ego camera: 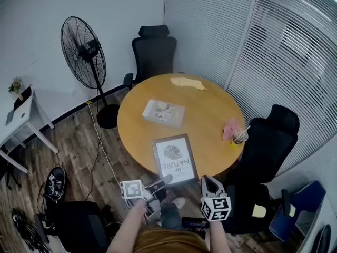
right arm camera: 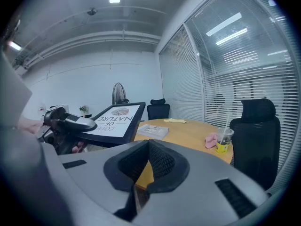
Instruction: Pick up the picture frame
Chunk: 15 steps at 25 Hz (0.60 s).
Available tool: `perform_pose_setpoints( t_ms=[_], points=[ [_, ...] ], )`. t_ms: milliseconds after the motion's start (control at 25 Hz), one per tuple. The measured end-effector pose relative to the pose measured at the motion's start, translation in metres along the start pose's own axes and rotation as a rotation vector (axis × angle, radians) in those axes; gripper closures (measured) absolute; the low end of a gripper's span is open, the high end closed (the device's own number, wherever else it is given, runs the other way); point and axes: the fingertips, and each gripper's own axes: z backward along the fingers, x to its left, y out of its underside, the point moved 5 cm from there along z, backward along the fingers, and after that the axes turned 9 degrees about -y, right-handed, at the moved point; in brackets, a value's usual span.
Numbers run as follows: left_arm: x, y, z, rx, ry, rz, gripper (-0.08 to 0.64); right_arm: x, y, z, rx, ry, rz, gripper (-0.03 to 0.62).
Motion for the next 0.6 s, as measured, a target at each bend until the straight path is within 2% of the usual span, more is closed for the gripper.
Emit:
perform_pose_setpoints(
  t_ms=[200, 360, 480, 600],
  points=[
    [-0.002, -0.001, 0.0009, -0.002, 0.003, 0.011, 0.523, 0.0013, -0.0021, -0.0021, 0.001, -0.005, 0.004, 0.58],
    [0.0021, -0.0029, 0.0037, -0.006, -0.014, -0.025, 0.523, 0.0026, -0.0012, -0.0023, -0.002, -0.011, 0.008, 0.58],
    [-0.0026, -0.0002, 0.0044, -0.007, 0.007, -0.002, 0.523, 0.0049, -0.002, -0.0014, -0.001, -0.012, 0.012, 0.58],
    [0.0059, 0.0005, 0.0094, 0.0, -0.026, -0.013, 0.523, 0.0072, -0.001, -0.0023, 0.005, -0.016, 0.018, 0.58]
  ],
)
